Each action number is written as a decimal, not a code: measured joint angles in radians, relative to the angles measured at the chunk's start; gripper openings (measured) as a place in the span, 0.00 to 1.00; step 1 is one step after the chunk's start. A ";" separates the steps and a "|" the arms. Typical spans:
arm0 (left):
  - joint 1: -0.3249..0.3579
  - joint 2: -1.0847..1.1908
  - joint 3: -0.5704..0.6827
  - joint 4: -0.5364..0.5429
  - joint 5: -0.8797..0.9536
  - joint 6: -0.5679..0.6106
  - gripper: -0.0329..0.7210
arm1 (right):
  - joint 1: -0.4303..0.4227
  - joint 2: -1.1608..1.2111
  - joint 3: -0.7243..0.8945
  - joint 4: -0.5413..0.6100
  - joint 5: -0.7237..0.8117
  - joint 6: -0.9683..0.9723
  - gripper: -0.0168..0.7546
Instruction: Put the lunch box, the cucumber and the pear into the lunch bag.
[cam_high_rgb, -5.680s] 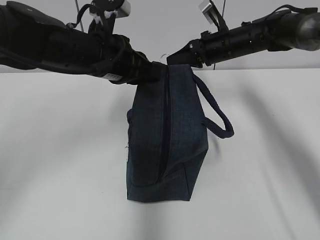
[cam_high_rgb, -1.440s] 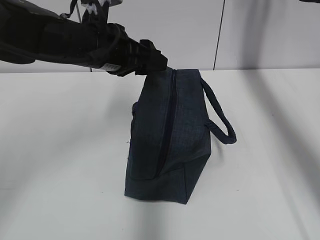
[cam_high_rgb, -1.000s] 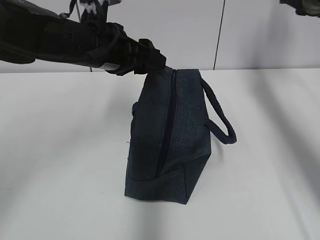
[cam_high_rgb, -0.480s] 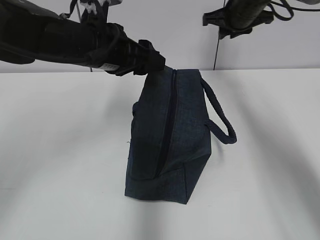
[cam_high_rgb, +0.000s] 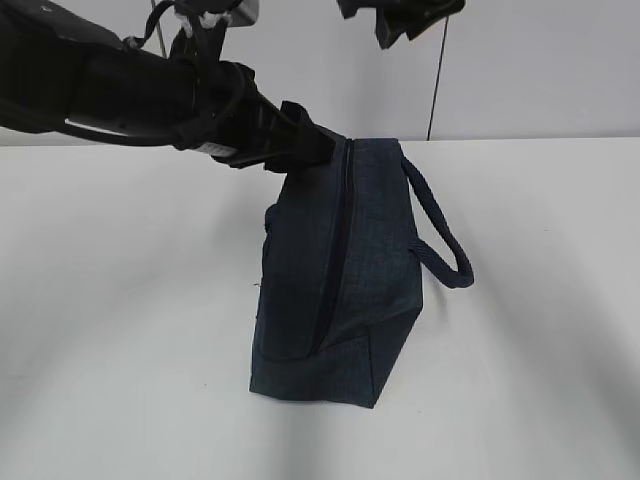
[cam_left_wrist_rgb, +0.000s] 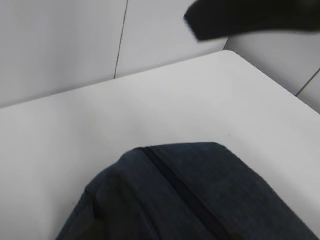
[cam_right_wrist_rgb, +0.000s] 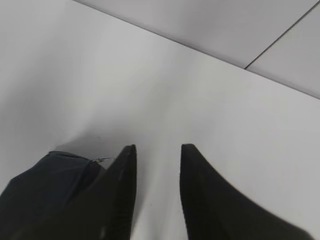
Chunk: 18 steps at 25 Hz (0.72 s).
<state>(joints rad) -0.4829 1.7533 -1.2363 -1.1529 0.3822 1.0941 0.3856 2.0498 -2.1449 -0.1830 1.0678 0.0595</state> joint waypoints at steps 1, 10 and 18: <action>0.004 0.000 0.007 0.004 0.013 0.000 0.61 | 0.005 -0.024 0.000 0.005 0.016 0.000 0.35; 0.122 -0.053 0.088 0.024 0.197 -0.047 0.74 | 0.040 -0.153 0.011 0.148 0.183 -0.019 0.69; 0.218 -0.225 0.089 0.112 0.302 -0.064 0.75 | 0.118 -0.260 0.013 0.233 0.192 -0.060 0.69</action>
<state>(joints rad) -0.2648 1.5281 -1.1472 -1.0406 0.6841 1.0300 0.5039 1.7903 -2.1318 0.0504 1.2597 0.0000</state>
